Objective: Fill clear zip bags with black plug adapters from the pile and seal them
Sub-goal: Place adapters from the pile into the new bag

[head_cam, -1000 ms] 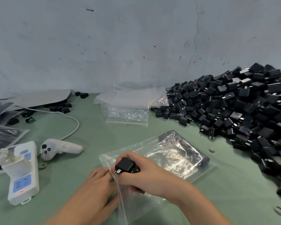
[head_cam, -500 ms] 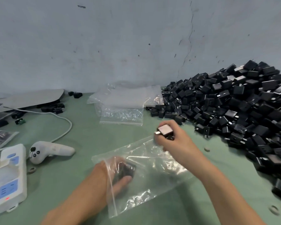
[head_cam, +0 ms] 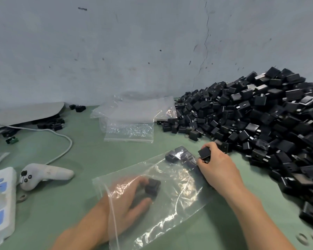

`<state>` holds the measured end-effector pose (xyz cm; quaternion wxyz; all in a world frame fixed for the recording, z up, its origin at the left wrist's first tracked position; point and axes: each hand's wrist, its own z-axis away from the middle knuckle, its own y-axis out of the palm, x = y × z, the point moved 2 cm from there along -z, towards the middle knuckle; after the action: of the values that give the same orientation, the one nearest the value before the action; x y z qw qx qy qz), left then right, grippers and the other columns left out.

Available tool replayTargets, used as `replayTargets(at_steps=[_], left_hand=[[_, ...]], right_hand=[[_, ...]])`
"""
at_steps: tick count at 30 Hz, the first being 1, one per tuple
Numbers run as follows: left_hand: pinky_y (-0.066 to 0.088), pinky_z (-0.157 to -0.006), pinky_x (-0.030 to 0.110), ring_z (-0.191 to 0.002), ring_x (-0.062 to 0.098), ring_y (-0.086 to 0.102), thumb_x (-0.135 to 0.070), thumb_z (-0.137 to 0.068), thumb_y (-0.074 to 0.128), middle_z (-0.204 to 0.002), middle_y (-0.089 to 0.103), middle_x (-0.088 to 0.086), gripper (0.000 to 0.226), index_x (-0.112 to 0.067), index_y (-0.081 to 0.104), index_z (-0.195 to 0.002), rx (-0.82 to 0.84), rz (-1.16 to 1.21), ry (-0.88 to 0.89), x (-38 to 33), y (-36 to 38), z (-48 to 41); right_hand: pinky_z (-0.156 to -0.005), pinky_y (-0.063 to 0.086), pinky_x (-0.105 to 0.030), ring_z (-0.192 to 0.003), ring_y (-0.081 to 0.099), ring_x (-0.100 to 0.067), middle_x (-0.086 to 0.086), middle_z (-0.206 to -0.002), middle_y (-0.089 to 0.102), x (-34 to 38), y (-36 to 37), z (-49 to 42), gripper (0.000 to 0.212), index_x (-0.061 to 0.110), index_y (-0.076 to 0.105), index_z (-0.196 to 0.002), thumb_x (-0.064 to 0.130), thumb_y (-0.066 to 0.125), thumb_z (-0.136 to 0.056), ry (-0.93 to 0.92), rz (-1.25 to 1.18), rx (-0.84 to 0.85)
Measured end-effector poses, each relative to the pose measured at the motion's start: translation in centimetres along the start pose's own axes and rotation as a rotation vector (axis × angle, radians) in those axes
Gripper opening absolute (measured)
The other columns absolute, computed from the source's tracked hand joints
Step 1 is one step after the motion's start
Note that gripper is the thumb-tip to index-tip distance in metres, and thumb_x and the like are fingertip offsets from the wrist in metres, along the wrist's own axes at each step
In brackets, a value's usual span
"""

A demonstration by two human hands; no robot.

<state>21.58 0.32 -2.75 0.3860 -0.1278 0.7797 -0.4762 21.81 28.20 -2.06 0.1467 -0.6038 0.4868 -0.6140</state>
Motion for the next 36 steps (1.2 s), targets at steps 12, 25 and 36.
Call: replayTargets(at_steps=[12, 25, 36], left_hand=[[0.042, -0.1, 0.024, -0.115, 0.006, 0.054, -0.038, -0.1, 0.045, -0.124, 0.058, -0.012, 0.033, -0.024, 0.06, -0.126, -0.029, -0.19, 0.122, -0.3, 0.1, -1.3], [0.037, -0.098, 0.026, -0.107, 0.003, 0.044, -0.05, -0.102, 0.031, -0.116, 0.049, -0.015, 0.035, -0.037, 0.051, -0.128, 0.095, -0.279, 0.153, -1.4, 2.0, -5.5], [0.036, -0.099, 0.022, -0.111, -0.005, 0.041, -0.06, -0.1, 0.02, -0.122, 0.048, -0.024, 0.047, -0.045, 0.047, -0.135, 0.104, -0.315, 0.128, -1.1, 3.0, -7.0]], right_hand=[[-0.07, 0.039, -0.034, -0.093, 0.049, -0.019, 0.013, -0.096, 0.058, 0.5, 0.3, -0.1, 0.022, 0.037, 0.04, -0.106, 0.031, 0.058, -0.094, -0.093, 0.07, -0.062], [-0.066, 0.038, -0.034, -0.089, 0.053, -0.019, 0.015, -0.089, 0.059, 0.1, 0.6, -0.5, 0.021, 0.038, 0.038, -0.104, 0.034, 0.057, -0.094, -0.119, 0.061, -0.028], [-0.068, 0.04, -0.034, -0.091, 0.055, -0.02, 0.012, -0.094, 0.062, 0.0, 0.5, -0.6, 0.019, 0.037, 0.039, -0.105, 0.037, 0.055, -0.096, -0.115, 0.046, -0.006]])
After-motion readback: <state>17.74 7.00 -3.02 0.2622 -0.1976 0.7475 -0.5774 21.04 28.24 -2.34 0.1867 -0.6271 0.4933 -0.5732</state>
